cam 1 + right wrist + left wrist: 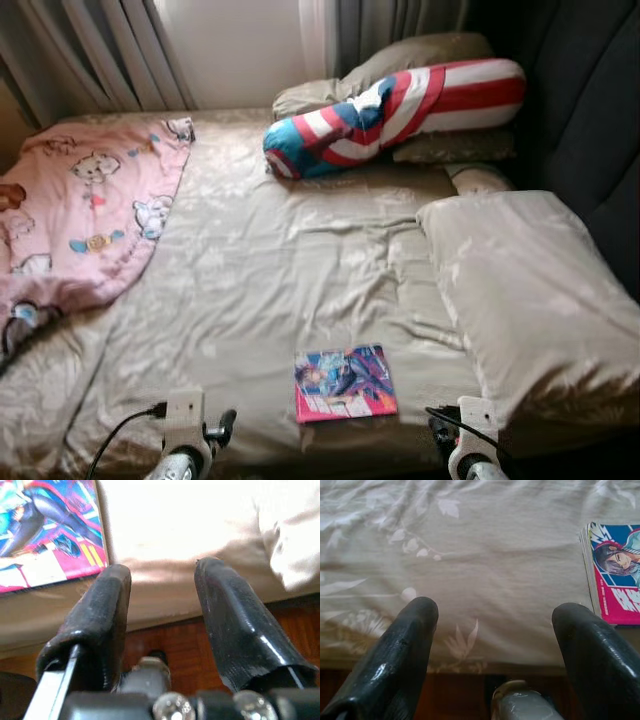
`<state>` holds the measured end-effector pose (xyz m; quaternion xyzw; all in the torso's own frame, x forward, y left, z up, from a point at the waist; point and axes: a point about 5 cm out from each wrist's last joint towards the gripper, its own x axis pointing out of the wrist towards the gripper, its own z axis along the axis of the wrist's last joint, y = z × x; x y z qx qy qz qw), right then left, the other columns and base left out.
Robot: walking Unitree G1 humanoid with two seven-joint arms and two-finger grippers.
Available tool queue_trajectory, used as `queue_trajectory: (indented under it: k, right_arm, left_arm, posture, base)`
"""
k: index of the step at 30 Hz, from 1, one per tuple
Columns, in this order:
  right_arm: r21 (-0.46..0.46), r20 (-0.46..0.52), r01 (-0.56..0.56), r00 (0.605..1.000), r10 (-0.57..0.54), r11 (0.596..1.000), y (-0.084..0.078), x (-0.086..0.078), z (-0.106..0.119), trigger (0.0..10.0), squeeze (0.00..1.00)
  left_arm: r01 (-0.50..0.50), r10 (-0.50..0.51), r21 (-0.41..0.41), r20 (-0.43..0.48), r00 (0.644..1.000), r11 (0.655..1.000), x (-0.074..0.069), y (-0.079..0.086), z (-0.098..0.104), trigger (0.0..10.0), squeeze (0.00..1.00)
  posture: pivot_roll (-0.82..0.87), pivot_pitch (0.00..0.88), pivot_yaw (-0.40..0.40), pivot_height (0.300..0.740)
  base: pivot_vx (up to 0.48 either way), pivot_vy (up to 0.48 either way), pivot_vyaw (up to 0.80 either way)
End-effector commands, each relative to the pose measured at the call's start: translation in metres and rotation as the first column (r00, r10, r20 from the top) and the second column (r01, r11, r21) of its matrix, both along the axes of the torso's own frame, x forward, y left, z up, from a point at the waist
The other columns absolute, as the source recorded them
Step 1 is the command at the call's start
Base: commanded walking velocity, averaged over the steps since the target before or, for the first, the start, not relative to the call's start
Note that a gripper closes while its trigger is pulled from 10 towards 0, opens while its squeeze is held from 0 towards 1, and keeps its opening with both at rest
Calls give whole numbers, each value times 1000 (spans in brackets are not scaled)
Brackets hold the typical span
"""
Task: Clean up the room
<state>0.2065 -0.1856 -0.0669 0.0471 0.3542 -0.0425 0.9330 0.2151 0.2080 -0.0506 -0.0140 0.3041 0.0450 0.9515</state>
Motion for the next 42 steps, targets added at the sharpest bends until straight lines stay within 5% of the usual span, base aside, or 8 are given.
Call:
queue_trajectory:
  k: [1,12,31,42]
  right_arm:
    - [4,-45,2,999,-1,1000,0,-8,-5,10000,0]
    - [7,-146,-31,989,31,1000,6,-26,-17,10000,0]
    - [16,-149,-63,987,64,998,14,-25,-17,10000,0]
    - [17,-157,-17,987,20,1000,13,-26,-18,10000,0]
  left_arm:
    - [-4,5,12,-49,999,1000,-9,1,-8,10000,0]
    - [-58,62,26,-156,986,998,-37,8,-25,10000,0]
    - [-79,86,40,-199,976,996,-43,14,-28,10000,0]
    - [-85,94,45,-232,968,995,-49,19,-30,10000,0]
  posture:
    - [-21,0,10,740]
    - [-25,0,-1,740]
    - [-18,40,-1,740]
    - [-10,78,0,740]
  base:
    - [0,0,0]
    - [0,0,0]
    - [0,0,666]
    - [0,0,0]
